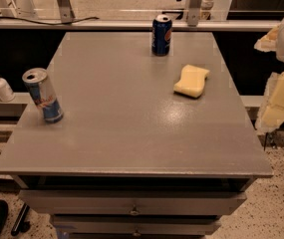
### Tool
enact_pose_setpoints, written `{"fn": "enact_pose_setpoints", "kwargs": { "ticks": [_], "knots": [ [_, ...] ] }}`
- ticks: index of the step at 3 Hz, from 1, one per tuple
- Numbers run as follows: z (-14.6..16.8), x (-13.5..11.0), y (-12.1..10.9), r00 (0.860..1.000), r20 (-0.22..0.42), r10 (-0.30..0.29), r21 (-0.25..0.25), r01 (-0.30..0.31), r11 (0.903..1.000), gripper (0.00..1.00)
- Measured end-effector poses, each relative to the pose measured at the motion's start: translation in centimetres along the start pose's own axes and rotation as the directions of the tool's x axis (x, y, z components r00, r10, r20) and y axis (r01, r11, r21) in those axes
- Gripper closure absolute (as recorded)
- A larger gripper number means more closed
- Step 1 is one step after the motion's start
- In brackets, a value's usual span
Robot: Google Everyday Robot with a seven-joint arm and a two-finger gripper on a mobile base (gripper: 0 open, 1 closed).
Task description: Move sponge near redbull can
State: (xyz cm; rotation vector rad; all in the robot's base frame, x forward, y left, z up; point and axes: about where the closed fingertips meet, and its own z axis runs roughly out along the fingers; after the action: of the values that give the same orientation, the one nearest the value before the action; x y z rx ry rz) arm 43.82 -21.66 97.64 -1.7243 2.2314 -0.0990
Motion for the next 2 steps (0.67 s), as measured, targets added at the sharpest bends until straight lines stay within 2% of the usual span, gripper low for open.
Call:
{"fn": "enact_pose_setpoints", "kwargs": {
  "ticks": [1, 2],
  "knots": [
    [0.0, 0.0, 0.0, 1.000, 0.000, 0.000, 0.000, 0.000, 1.0000, 0.00],
    [1.6, -0.6, -1.0, 0.999, 0.037, 0.013, 0.002, -0.013, 0.9999, 0.00]
  ]
}}
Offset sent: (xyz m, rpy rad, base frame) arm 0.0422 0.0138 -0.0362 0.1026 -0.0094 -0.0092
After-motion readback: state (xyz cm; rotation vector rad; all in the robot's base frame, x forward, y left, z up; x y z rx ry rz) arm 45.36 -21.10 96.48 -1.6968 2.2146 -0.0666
